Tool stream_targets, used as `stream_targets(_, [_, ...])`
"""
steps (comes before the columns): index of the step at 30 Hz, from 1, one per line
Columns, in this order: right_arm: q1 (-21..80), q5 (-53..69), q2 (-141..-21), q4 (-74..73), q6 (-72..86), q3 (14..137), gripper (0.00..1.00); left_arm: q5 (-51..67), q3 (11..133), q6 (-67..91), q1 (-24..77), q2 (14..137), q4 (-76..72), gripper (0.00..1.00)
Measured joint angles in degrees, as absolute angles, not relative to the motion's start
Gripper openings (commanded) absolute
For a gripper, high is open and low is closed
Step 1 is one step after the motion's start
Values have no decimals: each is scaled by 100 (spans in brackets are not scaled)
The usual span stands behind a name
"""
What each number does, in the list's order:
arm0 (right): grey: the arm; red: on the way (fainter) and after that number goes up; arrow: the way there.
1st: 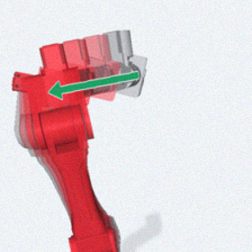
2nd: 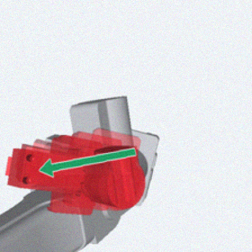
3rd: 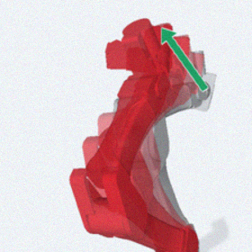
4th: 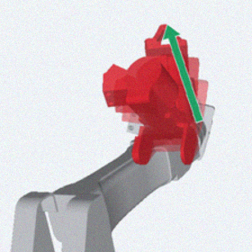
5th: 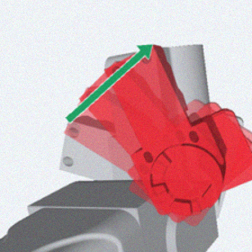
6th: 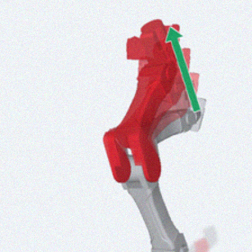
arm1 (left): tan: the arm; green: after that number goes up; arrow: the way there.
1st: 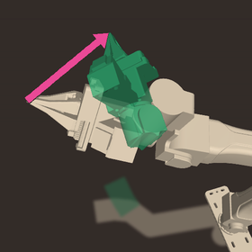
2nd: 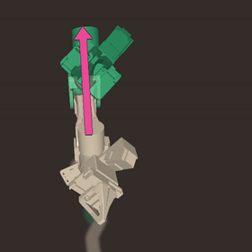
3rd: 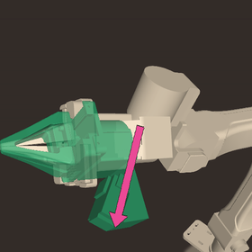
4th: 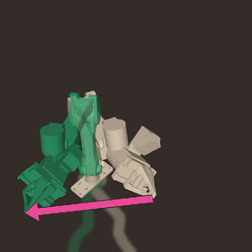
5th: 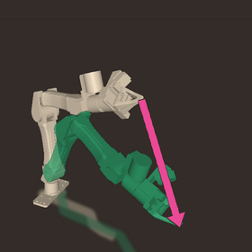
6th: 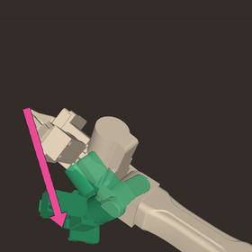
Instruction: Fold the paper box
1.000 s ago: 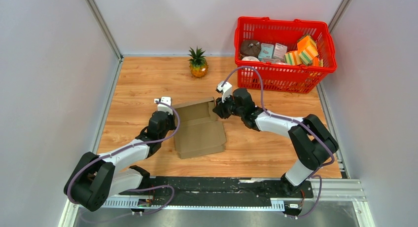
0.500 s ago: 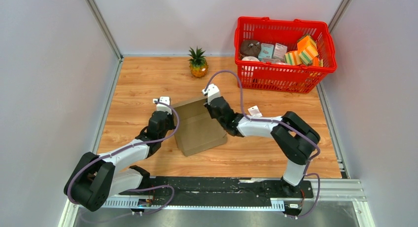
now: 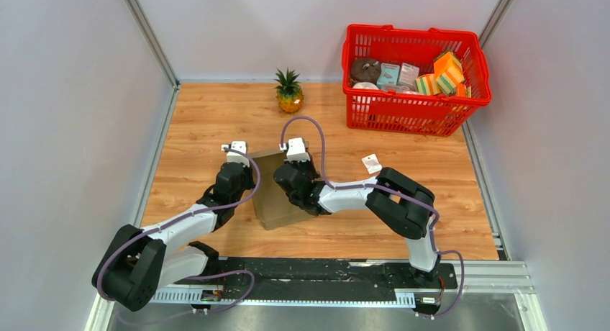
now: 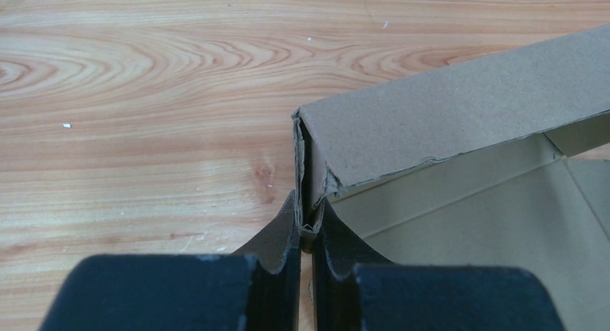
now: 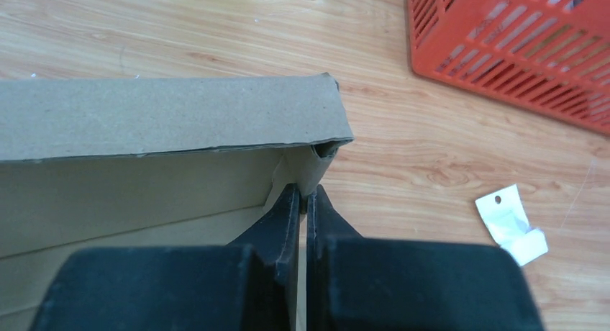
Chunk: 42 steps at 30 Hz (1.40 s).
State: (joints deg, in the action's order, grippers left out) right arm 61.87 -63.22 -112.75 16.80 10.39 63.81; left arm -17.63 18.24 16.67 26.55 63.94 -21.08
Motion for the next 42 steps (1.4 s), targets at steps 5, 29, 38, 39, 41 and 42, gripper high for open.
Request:
stream_targets(5, [6123, -5835, -11159, 2246, 427, 5979, 0, -1745, 1809, 1667, 2661, 6346, -2049, 0])
stream_targets(29, [4547, -1503, -8123, 998, 1385, 4405, 76, -1662, 1844, 1767, 2692, 6506, -2167, 0])
stream_targets(38, [4574, -843, -8683, 749, 1350, 4558, 68, -1658, 1850, 1769, 2692, 6506, -2154, 0])
stream_targets(39, [4580, -864, -8777, 751, 1345, 4622, 66, -1658, 1850, 1769, 2692, 6506, -2154, 0])
stream_targets(41, [4637, -1020, -8997, 757, 1328, 4790, 59, -1658, 1850, 1769, 2692, 6506, -2154, 0])
stream_targets(42, [4665, -1162, -9122, 766, 1317, 4897, 57, -1656, 1850, 1769, 2692, 6506, -2154, 0])
